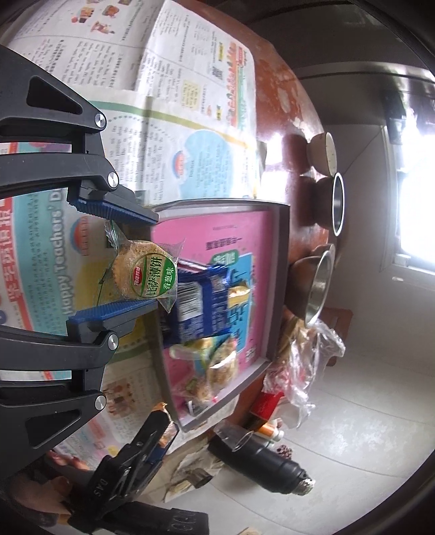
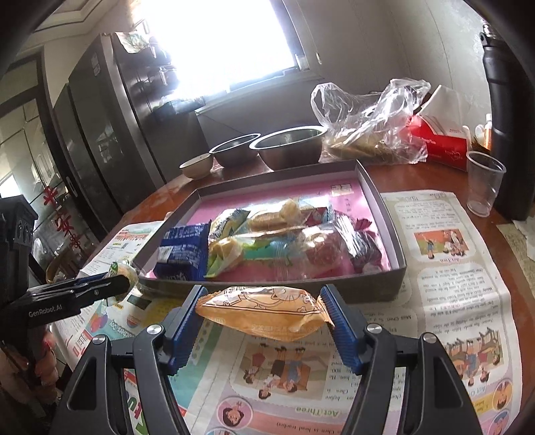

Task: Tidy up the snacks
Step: 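Carry the cookie and bread bun with both tools into the grey tray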

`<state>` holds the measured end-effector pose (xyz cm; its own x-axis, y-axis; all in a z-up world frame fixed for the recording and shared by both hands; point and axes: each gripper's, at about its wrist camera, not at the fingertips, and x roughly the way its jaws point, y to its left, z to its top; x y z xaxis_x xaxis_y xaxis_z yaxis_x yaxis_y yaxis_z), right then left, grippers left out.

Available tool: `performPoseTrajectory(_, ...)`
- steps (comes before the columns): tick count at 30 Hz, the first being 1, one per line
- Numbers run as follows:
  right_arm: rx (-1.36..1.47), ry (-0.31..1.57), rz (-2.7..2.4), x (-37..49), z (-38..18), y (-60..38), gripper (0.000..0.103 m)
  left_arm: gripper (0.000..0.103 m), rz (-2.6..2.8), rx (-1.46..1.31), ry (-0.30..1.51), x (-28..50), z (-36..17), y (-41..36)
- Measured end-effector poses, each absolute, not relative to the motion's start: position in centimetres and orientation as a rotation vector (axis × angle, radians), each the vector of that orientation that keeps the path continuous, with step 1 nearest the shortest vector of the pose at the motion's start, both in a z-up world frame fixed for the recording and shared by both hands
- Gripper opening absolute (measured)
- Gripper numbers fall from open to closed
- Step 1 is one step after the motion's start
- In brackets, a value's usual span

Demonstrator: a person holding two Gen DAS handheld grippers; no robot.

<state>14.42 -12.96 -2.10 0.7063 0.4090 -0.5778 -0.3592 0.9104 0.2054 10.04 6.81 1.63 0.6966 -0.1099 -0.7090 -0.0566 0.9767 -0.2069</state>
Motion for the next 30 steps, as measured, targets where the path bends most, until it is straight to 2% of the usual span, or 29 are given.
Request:
performPoseTrajectory(13,0.076,0.618,0.432,17.0,-0.3,-12.3,0.069,0.045,-0.009,-0.228,0.773,12.4,1.9,7.4)
performPoseTrajectory(30,0.057,0.651,0.433,19.4,-1.1,-10.7,0.069,0.045,-0.014,-0.224,0.784,14.6,0.7,7.5)
